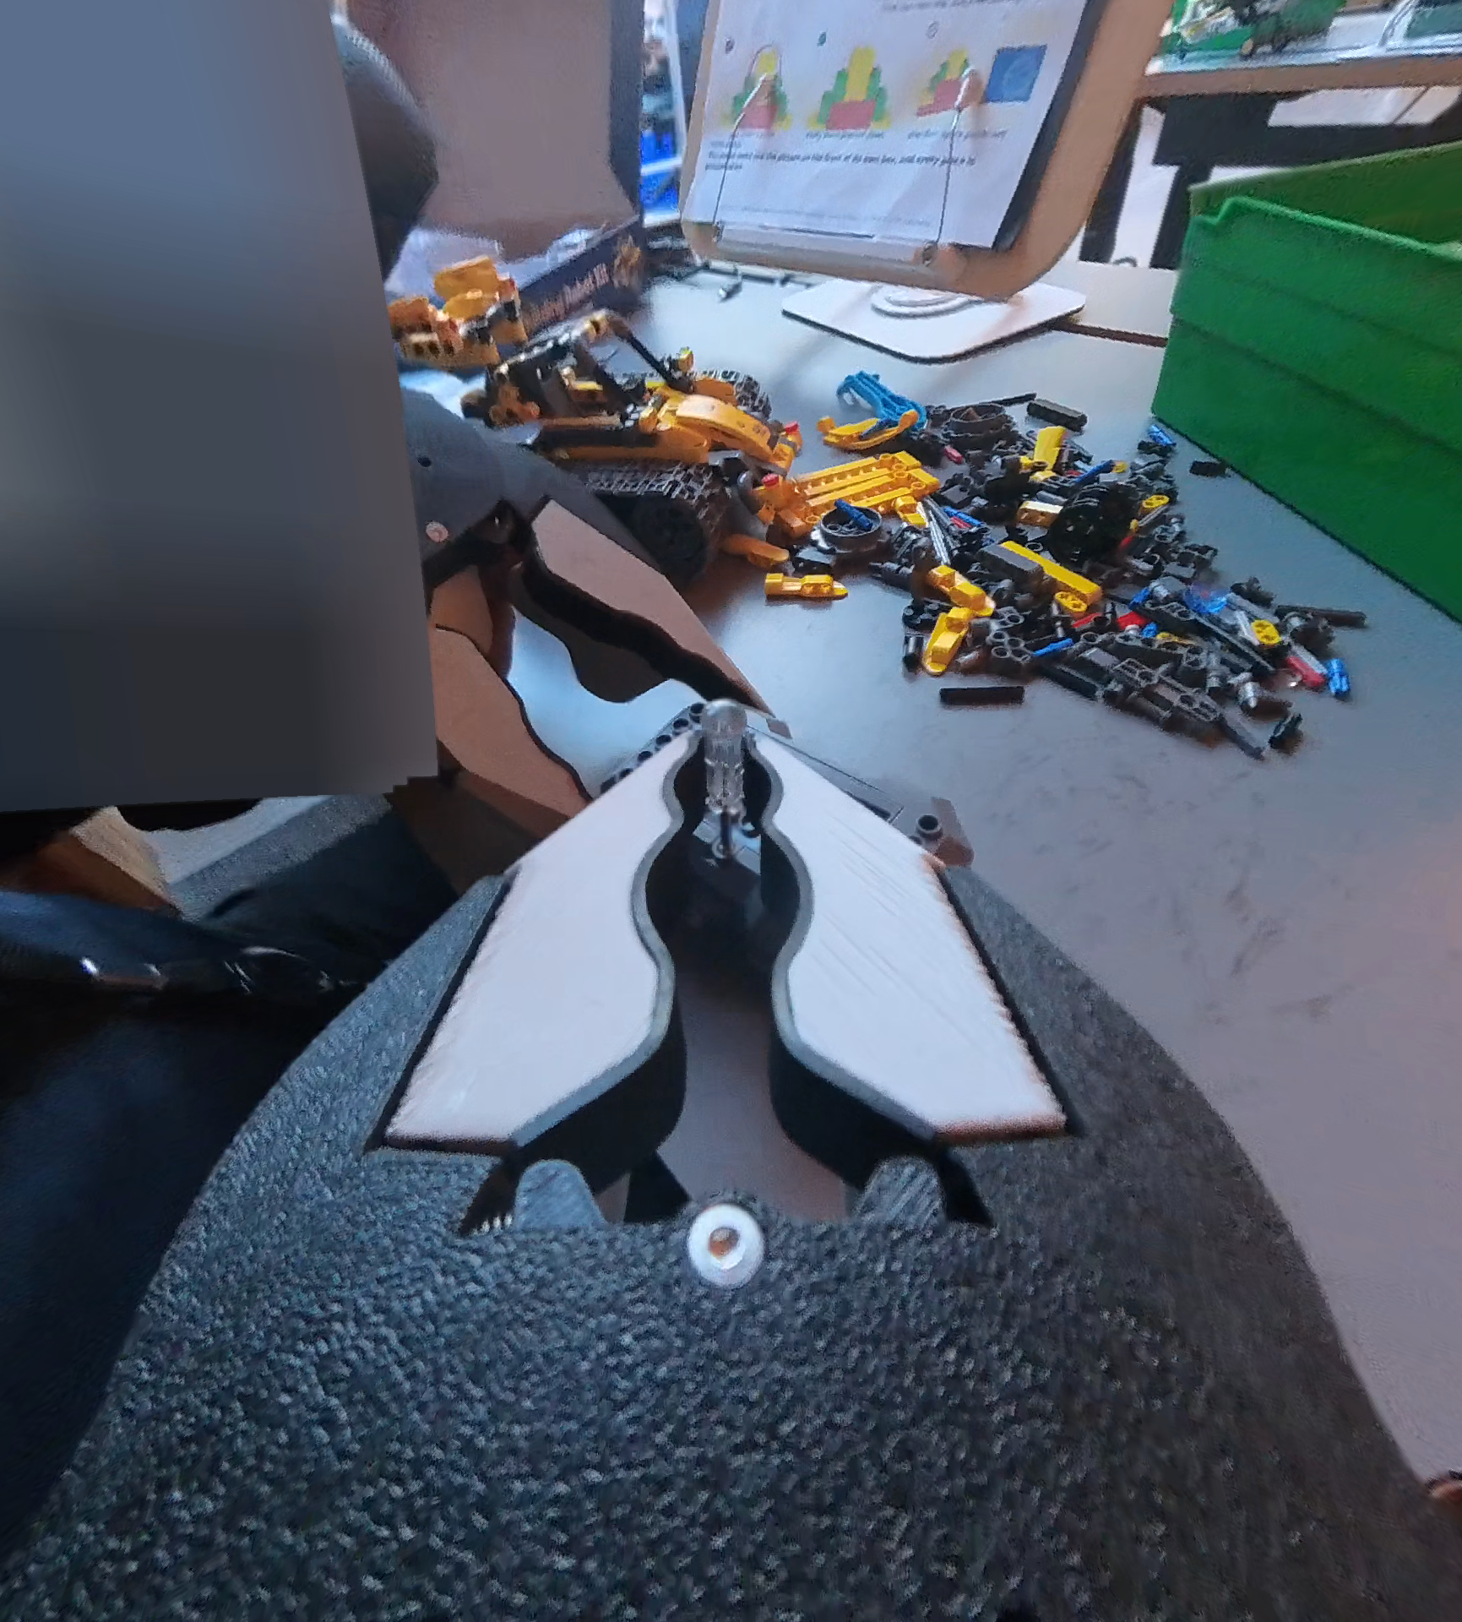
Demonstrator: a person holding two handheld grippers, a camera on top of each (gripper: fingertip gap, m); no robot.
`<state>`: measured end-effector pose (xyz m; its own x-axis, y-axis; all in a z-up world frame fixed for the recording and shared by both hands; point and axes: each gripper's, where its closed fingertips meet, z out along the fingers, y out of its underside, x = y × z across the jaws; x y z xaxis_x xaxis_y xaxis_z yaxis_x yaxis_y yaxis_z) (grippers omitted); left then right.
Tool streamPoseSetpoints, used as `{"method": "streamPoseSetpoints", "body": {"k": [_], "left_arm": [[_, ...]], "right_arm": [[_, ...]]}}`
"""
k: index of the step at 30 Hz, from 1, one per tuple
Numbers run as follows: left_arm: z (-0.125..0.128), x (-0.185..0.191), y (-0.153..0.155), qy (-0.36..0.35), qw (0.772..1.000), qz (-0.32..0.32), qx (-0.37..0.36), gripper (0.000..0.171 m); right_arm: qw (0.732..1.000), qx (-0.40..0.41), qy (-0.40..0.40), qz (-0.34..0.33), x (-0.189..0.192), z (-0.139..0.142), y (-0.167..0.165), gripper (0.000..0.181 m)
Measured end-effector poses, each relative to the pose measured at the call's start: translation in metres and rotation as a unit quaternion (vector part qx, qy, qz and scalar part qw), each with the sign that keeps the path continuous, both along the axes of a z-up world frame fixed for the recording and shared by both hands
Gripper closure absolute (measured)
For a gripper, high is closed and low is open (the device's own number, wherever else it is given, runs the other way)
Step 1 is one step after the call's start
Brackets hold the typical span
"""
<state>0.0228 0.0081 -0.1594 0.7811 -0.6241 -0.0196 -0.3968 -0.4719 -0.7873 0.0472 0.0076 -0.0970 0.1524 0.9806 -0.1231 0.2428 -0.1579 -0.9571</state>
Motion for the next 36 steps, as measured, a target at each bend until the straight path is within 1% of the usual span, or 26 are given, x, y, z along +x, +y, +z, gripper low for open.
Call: {"method": "streamPoseSetpoints", "body": {"k": [1,7,13,18,21,23,27,29,31,32,34,36], "left_arm": [[0.0,0.0,0.0,0.0,1.0,0.0,0.0,0.103],[0.0,0.0,0.0,0.001,1.0,0.0,0.001,0.103],[0.0,0.0,0.0,0.004,1.0,-0.001,0.003,0.103],[0.0,0.0,0.0,0.004,1.0,0.0,0.003,0.103],[0.0,0.0,0.0,0.004,1.0,0.002,0.003,0.103],[0.0,0.0,0.0,0.004,1.0,0.001,0.003,0.103],[0.0,-0.001,0.0,-0.002,1.0,-0.008,-0.002,0.103],[0.0,-0.001,0.0,-0.002,1.0,-0.015,-0.002,0.103],[0.0,-0.001,0.0,0.0,1.0,-0.022,0.0,0.103],[0.0,-0.001,0.0,0.003,1.0,-0.026,0.002,0.103],[0.0,-0.002,-0.001,0.005,0.999,-0.033,0.004,0.103],[0.0,-0.004,-0.003,0.011,0.999,-0.045,0.009,0.103]], "right_arm": [[1.0,-0.01,0.01,-0.002,0.001,0.0,0.0,0.174],[0.999,-0.033,0.028,-0.003,0.003,0.0,0.001,0.174],[0.998,-0.053,0.04,0.014,0.005,-0.001,0.001,0.173],[1.0,0.005,0.022,0.012,0.004,-0.001,0.001,0.174],[0.997,0.082,0.01,0.005,0.001,-0.001,-0.007,0.174],[0.992,0.126,0.003,0.02,-0.002,-0.001,-0.01,0.174],[0.988,0.117,-0.006,0.102,-0.004,0.0,-0.009,0.174],[0.981,0.107,-0.008,0.161,-0.005,0.0,-0.01,0.174],[0.97,0.093,-0.008,0.225,-0.007,-0.001,-0.011,0.174],[0.965,0.085,-0.013,0.246,-0.008,-0.001,-0.009,0.174],[0.947,0.068,-0.02,0.315,-0.008,-0.002,-0.014,0.174],[0.929,0.071,-0.024,0.361,-0.01,-0.002,-0.014,0.174]]}}
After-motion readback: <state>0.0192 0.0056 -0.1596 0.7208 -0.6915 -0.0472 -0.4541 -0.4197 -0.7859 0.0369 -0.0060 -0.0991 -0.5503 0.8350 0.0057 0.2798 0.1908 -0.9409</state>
